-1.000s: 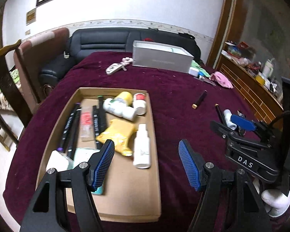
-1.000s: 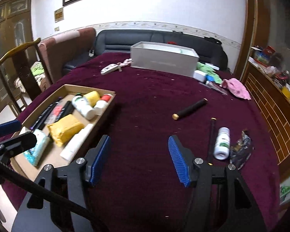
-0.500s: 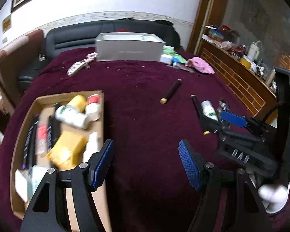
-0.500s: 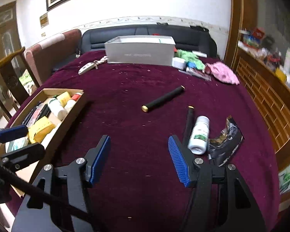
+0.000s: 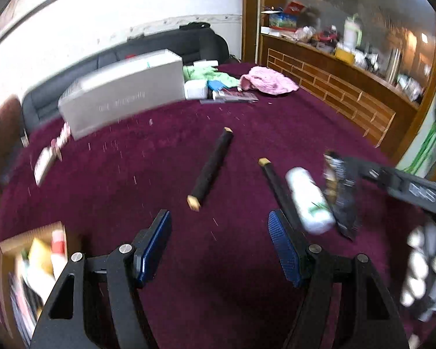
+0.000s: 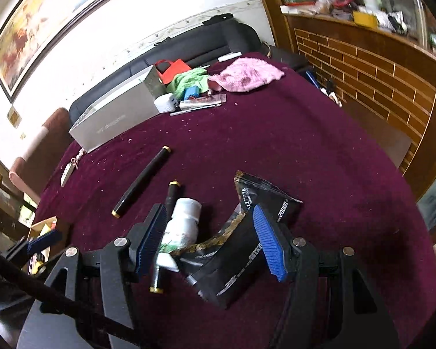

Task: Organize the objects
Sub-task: 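Grasp a black marker with the left tool while the right tool grasps another black marker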

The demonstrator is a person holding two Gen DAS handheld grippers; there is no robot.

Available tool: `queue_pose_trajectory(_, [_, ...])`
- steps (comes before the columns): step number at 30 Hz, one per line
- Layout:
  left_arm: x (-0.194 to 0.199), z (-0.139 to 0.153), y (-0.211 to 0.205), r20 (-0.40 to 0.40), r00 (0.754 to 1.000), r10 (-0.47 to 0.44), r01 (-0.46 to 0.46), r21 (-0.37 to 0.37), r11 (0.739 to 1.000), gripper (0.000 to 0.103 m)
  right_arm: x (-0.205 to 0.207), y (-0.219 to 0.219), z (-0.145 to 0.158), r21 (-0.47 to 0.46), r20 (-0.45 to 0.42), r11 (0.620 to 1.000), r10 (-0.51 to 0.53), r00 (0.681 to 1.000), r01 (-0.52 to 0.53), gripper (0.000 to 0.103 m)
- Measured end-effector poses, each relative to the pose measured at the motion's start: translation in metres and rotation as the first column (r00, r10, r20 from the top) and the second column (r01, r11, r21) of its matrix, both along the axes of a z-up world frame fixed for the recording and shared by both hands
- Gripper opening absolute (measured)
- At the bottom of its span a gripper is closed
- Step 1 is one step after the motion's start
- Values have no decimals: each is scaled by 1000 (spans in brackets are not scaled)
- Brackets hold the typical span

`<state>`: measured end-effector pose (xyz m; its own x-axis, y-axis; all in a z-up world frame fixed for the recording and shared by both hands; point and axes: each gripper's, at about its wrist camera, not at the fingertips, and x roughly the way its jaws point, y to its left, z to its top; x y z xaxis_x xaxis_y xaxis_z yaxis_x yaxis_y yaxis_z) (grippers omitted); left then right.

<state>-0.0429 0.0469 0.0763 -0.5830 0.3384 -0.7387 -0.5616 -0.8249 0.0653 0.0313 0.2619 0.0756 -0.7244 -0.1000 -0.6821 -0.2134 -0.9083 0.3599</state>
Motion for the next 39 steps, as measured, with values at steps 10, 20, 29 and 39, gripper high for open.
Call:
queue_pose_trajectory(10, [-72,-34,42,-2,999,-50,50,-104,993,63,2,15,-12,-62,-48,998,-21,999,18,61])
queue_pose_trajectory(20, [-91,-60,69,94,991,-92,98,-69,993,64,3,17,-11,-66,-76,997,-42,996,37,61])
queue_pose_trajectory(29, [-80,-54,59,187,979,-86,93,-32,995,11,1,19,-16,-63,-55,996,-59,997,56,62])
queue_pose_trajectory(39, [-22,-29,-4,204,977,-66,47,95,994,11,2,22,-17,-94,-85,995,-45,995,37,62])
